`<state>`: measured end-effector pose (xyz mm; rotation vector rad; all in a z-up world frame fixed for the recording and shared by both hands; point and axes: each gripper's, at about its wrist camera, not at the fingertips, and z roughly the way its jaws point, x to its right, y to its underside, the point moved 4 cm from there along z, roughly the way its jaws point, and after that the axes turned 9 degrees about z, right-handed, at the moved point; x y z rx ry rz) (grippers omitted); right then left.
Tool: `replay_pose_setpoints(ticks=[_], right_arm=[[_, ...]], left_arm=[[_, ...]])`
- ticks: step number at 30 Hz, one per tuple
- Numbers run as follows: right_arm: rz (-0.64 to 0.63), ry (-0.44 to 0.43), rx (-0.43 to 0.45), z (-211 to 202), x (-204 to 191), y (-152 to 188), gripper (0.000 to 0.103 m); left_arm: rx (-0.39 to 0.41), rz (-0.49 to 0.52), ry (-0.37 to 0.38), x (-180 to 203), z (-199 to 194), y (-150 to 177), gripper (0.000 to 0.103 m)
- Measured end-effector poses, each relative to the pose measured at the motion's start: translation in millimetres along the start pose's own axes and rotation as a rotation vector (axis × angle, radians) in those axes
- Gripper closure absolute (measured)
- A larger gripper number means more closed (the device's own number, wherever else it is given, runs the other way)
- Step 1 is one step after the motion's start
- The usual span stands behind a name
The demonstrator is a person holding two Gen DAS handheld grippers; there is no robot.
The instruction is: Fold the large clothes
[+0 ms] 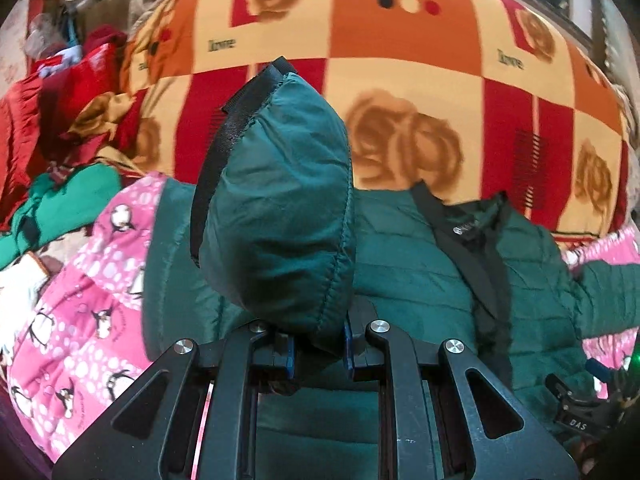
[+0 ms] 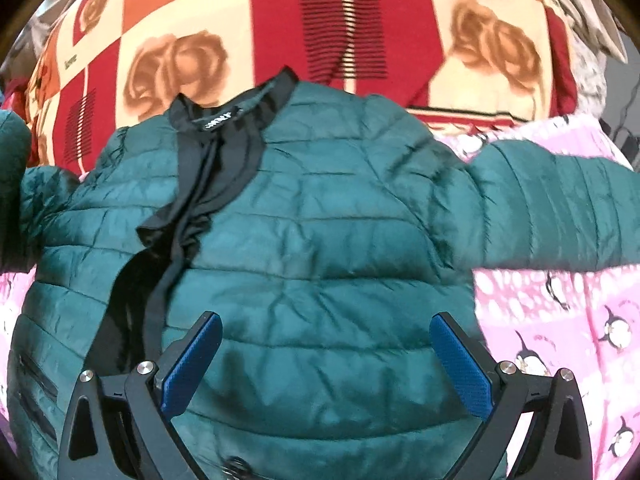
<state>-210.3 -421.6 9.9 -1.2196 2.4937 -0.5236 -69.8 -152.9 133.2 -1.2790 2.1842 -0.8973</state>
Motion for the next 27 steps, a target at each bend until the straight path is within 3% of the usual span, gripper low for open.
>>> replay_pose_setpoints(ticks=[13,27], right_arm=[[0.037,0.041,0.018,-9.6,46.4,-1.9,0.000],[0.099,0.051,-0.035,14.0,78.3,3.2,0.000]], left_arm=[[-0.050,0.123,0.104,105.6,18.3,4.4,0.087],[-0.153,0.180,0.162,170.7,59.9,23.3,0.087]])
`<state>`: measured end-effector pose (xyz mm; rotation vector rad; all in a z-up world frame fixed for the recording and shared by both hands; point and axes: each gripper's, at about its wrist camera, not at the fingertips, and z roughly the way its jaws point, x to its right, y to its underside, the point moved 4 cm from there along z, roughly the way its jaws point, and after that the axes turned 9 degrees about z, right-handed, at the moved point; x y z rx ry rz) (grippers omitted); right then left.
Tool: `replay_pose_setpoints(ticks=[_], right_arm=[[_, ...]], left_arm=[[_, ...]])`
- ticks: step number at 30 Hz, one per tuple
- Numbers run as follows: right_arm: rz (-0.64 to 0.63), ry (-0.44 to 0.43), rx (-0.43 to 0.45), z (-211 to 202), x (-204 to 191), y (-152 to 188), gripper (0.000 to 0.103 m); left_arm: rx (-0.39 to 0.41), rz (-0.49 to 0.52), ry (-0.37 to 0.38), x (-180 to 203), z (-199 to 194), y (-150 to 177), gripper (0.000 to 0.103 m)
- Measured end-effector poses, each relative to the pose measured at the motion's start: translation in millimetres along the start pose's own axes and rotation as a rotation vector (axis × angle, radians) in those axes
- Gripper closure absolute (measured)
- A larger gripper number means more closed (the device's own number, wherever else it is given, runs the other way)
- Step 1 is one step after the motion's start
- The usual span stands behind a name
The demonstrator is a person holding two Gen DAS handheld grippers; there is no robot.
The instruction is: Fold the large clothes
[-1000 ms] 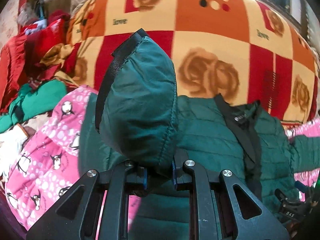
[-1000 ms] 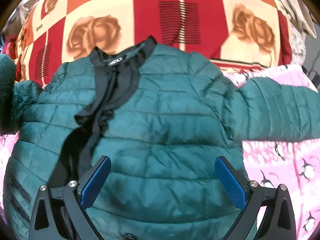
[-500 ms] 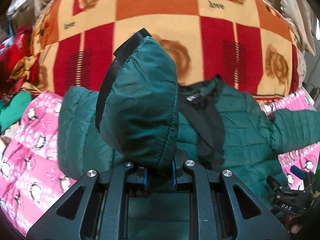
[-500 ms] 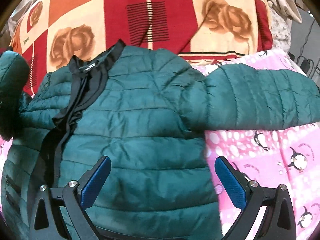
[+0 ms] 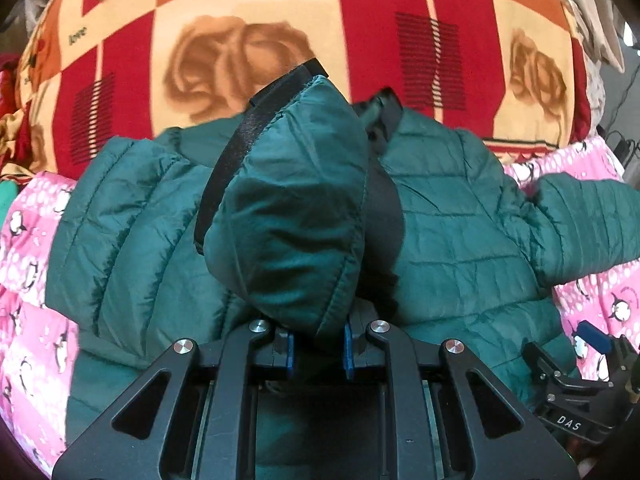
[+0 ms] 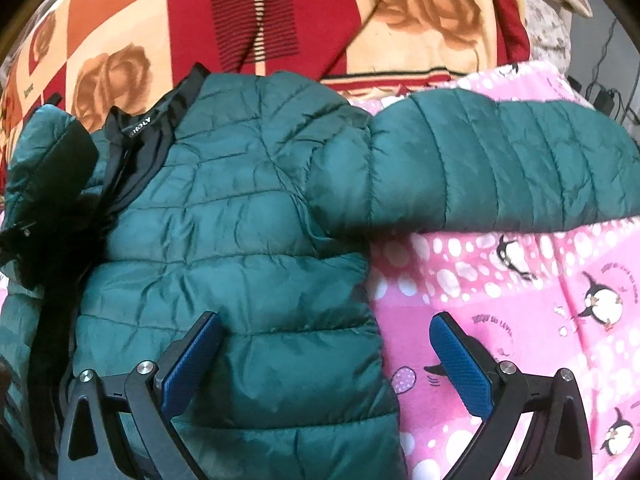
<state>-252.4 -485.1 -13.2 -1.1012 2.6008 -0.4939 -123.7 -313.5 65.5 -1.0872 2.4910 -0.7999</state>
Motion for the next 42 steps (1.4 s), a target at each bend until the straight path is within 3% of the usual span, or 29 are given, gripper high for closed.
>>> replay_pose_setpoints(ticks=[10,13,15,18,20,23,26,31,33,37,42], right_arm=[[0.087,-0.059,-0.055,12.6,10.7,6.0,0.000],[0.112,-0.070,-0.061,12.1,14.8,6.1,0.000],[0.107,-0.064,-0.060,10.4,13.9,6.0,0.000],[0.101,-0.064,-0.060,7.0,11.9,5.9,0.000],[0.105,-0.075,-0.062,3.4,9.2,5.9,0.000],[0.118,-0.118,-0.068,-2.8,0.2,3.5,0.000],[0.137,-0.171,-0.066,-13.0,-12.1,-1.3,0.000],[0.216,-0.182,-0.062,-21.6,-20.6,-13.0,0.000],[0.238,-0.165,-0.038,-28.0,-16.9,-14.4,0.000],[0.152,-0.100,-0.003,-47.4,-20.4,-14.6,0.000],[0.146,-0.273,-0.027,-50.9,-39.0,-18.1,0.000]], left_arm=[[-0.022,0.023,0.018,20.3,18.3,4.5,0.086],[-0.017,0.007,0.058,18.7,16.9,5.8,0.066],[-0.013,-0.030,0.131,15.8,12.3,7.2,0.040],[-0.010,-0.074,0.224,6.4,-3.2,9.2,0.037],[-0.011,-0.062,0.238,-2.5,-17.3,10.9,0.037],[0.024,-0.046,0.195,-28.6,-42.6,13.9,0.033],[0.067,-0.047,0.092,-66.8,-65.1,19.7,0.033],[0.115,-0.078,-0.027,-126.9,-90.4,34.1,0.032],[0.117,-0.118,-0.037,-146.9,-92.8,42.0,0.032],[0.078,-0.178,-0.066,-179.2,-83.8,56.4,0.032],[0.057,-0.223,-0.087,-189.9,-72.1,65.6,0.032]])
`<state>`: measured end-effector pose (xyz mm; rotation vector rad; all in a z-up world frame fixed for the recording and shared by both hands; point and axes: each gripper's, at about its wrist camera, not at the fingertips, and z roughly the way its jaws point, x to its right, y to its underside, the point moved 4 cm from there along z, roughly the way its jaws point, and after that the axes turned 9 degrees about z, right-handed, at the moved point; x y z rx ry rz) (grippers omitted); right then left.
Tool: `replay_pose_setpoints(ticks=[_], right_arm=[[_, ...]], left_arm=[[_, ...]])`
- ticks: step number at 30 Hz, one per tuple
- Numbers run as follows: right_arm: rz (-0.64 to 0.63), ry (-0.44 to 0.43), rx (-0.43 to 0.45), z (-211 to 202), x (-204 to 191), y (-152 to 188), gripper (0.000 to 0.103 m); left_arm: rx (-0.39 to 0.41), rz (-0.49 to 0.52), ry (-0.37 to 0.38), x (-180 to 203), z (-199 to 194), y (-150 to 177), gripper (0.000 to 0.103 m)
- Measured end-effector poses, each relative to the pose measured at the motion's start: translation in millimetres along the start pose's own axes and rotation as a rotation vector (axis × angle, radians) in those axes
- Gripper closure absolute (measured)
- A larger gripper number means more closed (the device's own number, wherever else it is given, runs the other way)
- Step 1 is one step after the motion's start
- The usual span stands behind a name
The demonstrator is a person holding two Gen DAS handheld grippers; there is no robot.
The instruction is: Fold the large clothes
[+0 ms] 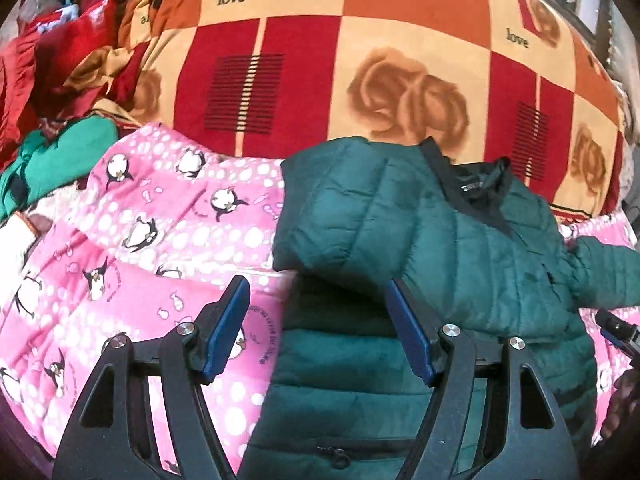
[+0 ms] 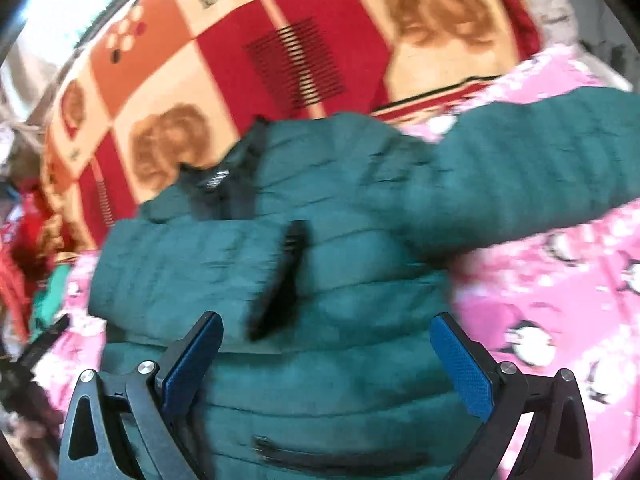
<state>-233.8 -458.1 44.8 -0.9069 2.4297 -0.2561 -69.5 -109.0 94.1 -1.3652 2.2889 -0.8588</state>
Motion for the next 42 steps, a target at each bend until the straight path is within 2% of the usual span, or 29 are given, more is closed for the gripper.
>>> replay_pose_setpoints(ticks=[4,5,6,7,8,9,10,12,15,18,20,23,25,28,29,30,32,35,37,39,42], right_arm=[[0.008,-0.015,-0.071,41.1,-17.5,5.0,0.000],[0.013,-0.018,-0.099,53.5,-20.8,7.9,0.005],[0.012,-0.018,-0.131,69.9,-26.5,10.3,0.016],[0.007,-0.021,-0.142,79.2,-30.1,11.3,0.022],[-0.004,-0.027,-0.133,84.8,-33.8,11.9,0.033],[-0.023,-0.046,-0.102,87.5,-41.0,10.2,0.055],[-0.035,-0.074,-0.096,88.6,-44.8,10.2,0.066],[-0.066,-0.077,-0.104,89.2,-52.2,7.9,0.081],[-0.179,-0.035,-0.025,73.2,-62.4,-2.3,0.089],[-0.261,0.051,0.108,52.7,-63.4,-27.1,0.089],[-0.285,0.118,0.155,52.8,-58.6,-43.8,0.089],[-0.304,0.232,0.191,68.1,-44.5,-62.6,0.089],[-0.290,0.259,0.157,88.1,-32.6,-68.5,0.089],[-0.231,0.224,0.052,114.6,-14.6,-70.1,0.087],[-0.212,0.206,0.043,113.9,-10.8,-71.7,0.078],[-0.183,0.183,0.044,108.3,-6.2,-74.1,0.063],[-0.136,0.152,0.076,90.7,1.7,-78.6,0.056],[-0.114,0.097,0.115,63.9,1.9,-82.1,0.055],[-0.139,0.028,0.103,53.6,-11.0,-78.9,0.055],[-0.190,-0.032,0.060,56.8,-31.3,-74.1,0.055],[-0.243,-0.042,0.014,78.5,-52.2,-67.1,0.055]], left_arm=[[-0.011,-0.029,-0.002,-3.1,5.3,3.1,0.032],[-0.015,-0.035,-0.001,-3.1,5.9,3.5,0.032],[-0.020,-0.042,-0.002,-3.7,7.2,3.9,0.032],[-0.025,-0.047,-0.004,-4.7,8.3,4.5,0.032],[-0.027,-0.050,-0.005,-5.3,8.9,4.5,0.032],[-0.029,-0.052,-0.008,-6.2,9.6,4.6,0.032],[-0.030,-0.053,-0.011,-7.0,9.8,4.7,0.032],[-0.029,-0.052,-0.020,-9.9,10.5,4.0,0.032],[-0.028,-0.062,-0.033,-15.9,12.7,2.7,0.032],[-0.028,-0.086,-0.040,-22.5,17.3,0.9,0.032],[-0.033,-0.095,-0.039,-23.4,22.5,-0.5,0.032],[-0.043,-0.088,-0.039,-19.0,30.5,-1.7,0.032],[-0.051,-0.080,-0.039,-12.6,36.1,-2.7,0.032],[-0.056,-0.064,-0.033,-1.2,40.6,-7.7,0.032],[-0.052,-0.059,-0.032,1.7,40.7,-9.8,0.032],[-0.047,-0.050,-0.031,5.3,40.7,-13.5,0.032],[-0.035,-0.035,-0.034,11.5,41.2,-20.8,0.032],[-0.023,-0.020,-0.040,21.2,47.0,-33.5,0.032],[-0.019,-0.020,-0.042,29.6,56.3,-42.6,0.032],[-0.027,-0.022,-0.043,36.7,67.8,-47.3,0.032],[-0.053,0.003,-0.068,49.0,89.5,-47.7,0.032]])
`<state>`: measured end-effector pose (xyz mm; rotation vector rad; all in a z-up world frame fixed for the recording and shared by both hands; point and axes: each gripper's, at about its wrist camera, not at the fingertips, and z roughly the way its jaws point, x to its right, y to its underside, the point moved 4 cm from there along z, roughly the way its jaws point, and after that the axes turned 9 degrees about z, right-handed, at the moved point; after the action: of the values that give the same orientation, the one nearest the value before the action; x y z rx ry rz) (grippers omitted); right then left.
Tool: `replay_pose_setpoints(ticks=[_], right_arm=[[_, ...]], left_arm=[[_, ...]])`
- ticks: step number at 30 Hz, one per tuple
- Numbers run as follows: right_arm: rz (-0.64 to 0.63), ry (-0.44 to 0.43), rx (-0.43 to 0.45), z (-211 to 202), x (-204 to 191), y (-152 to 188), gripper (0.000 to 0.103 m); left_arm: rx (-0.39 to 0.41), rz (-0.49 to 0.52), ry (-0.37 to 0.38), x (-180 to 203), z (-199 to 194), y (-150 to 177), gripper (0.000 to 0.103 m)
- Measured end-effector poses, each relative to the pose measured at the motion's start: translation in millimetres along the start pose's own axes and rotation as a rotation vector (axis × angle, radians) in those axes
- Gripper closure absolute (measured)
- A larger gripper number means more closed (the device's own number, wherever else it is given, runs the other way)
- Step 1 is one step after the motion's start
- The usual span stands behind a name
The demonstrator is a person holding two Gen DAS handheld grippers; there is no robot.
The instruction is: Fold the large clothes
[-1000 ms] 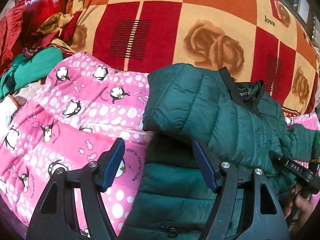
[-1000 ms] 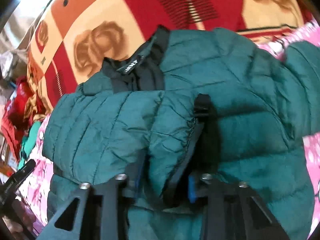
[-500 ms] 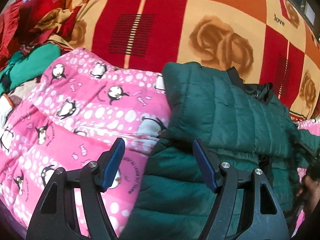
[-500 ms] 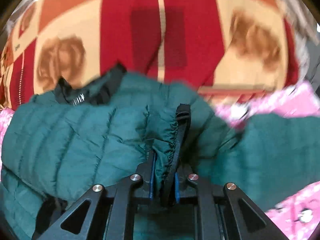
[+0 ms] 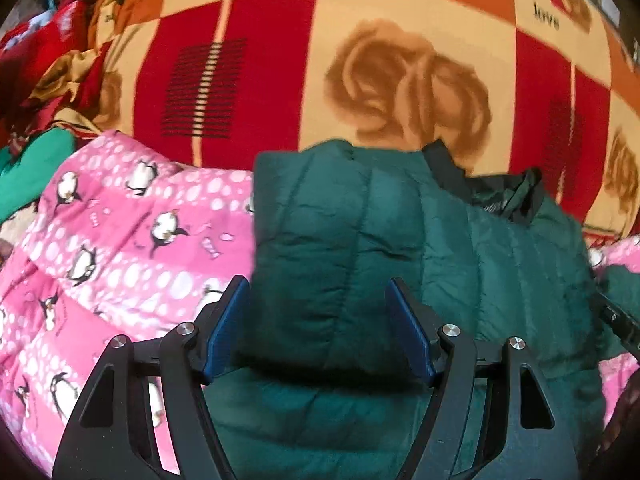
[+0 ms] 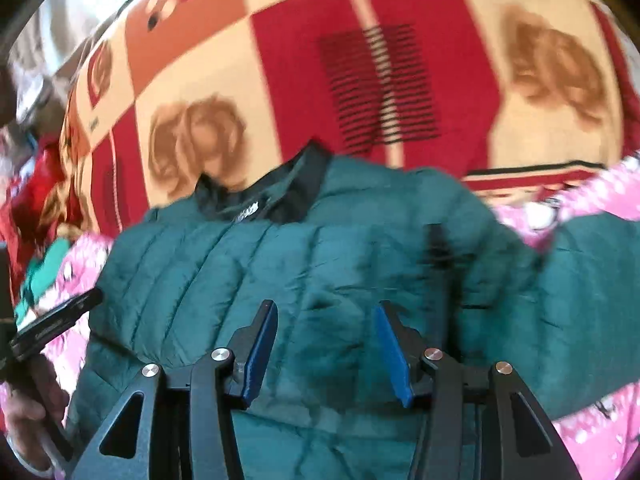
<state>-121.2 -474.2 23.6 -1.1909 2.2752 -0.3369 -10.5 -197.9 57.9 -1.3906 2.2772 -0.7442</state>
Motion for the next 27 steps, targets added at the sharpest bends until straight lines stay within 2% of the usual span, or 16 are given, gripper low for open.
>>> replay_pose_setpoints(ticks=[2,4,8,13,19,23,25,27], right_arm=[[-0.040,0.039,-0.020,21.4,-6.7,3.2,0.055],[-0.070,0.092,-0.041,42.4,-7.1,8.8,0.055],[-0.066,0.097,-0.032,62.6,0.7,14.2,0.050],[-0.056,0.107,-0.029,44.2,-0.1,10.2,0.050],[-0.051,0.113,-0.006,19.1,10.4,26.6,0.050],[-0.028,0.088,-0.050,36.1,17.8,34.6,0.037],[-0.030,0.068,-0.055,34.3,13.9,32.7,0.029],[-0.029,0.057,-0.046,25.3,10.6,32.2,0.026]], left_arm=[[-0.014,0.030,-0.046,5.5,12.0,3.3,0.032],[-0.003,0.053,-0.076,8.6,18.8,7.9,0.026],[0.011,0.035,-0.062,5.6,24.2,14.2,0.020],[0.000,0.003,-0.042,1.2,30.4,15.5,0.019],[0.015,0.008,-0.052,2.4,30.5,17.4,0.018],[0.014,0.015,-0.055,4.4,31.0,18.9,0.011],[0.011,0.011,-0.054,3.5,28.5,19.0,0.011],[0.004,0.011,-0.064,2.4,20.8,20.0,0.011]])
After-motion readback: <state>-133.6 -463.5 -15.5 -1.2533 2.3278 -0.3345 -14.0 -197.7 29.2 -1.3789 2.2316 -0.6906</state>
